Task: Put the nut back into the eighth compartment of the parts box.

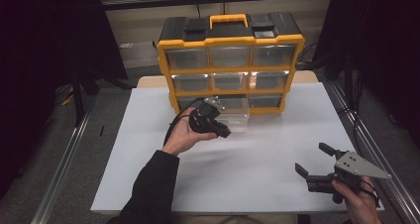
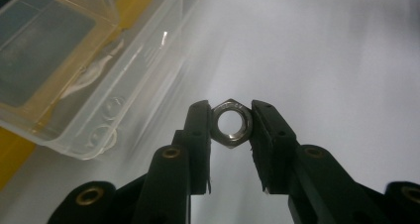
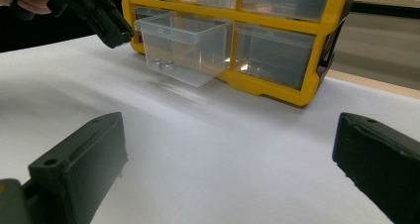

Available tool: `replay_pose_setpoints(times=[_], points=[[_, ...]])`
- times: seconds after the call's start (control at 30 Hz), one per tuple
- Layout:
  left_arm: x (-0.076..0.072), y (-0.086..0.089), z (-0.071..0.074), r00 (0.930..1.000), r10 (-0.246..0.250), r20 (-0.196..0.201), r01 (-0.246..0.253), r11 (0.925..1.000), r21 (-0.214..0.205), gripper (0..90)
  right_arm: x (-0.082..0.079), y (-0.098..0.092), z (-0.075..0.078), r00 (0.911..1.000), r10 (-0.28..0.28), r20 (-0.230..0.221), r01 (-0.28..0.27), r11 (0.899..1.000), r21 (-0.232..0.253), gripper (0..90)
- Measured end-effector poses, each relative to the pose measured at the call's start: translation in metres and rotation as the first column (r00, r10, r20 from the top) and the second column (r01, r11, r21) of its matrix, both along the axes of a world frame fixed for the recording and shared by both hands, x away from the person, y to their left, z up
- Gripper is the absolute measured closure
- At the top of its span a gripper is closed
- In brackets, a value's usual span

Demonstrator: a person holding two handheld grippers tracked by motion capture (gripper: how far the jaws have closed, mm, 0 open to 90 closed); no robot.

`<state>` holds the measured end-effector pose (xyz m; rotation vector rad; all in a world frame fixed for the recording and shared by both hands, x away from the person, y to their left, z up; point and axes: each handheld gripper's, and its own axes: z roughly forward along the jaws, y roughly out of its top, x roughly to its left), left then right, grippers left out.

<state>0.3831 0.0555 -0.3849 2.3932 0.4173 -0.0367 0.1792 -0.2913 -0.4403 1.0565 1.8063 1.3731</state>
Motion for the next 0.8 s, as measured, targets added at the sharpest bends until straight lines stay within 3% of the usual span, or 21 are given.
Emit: replay_pose_setpoints(times=[0.33, 0.63, 0.8], points=[[0.002, -0.003, 0.016, 0.9994, 0.008, 0.034, -0.007, 0.9996, -0.029, 70.4, 0.000, 0.000, 0.000, 1.0000, -0.005, -0.003, 0.005, 1.000, -0.005, 0.1], [0.010, -0.002, 0.030, 0.9974, 0.027, 0.066, -0.028, 0.9996, 0.005, 70.5, 0.000, -0.001, 0.000, 1.0000, -0.002, 0.000, 0.002, 1.000, -0.005, 0.1], [0.015, 0.000, 0.035, 0.9961, 0.057, 0.067, -0.057, 0.9984, -0.008, 70.5, 0.000, 0.000, 0.000, 1.0000, -0.005, -0.001, 0.005, 1.000, -0.005, 0.1]])
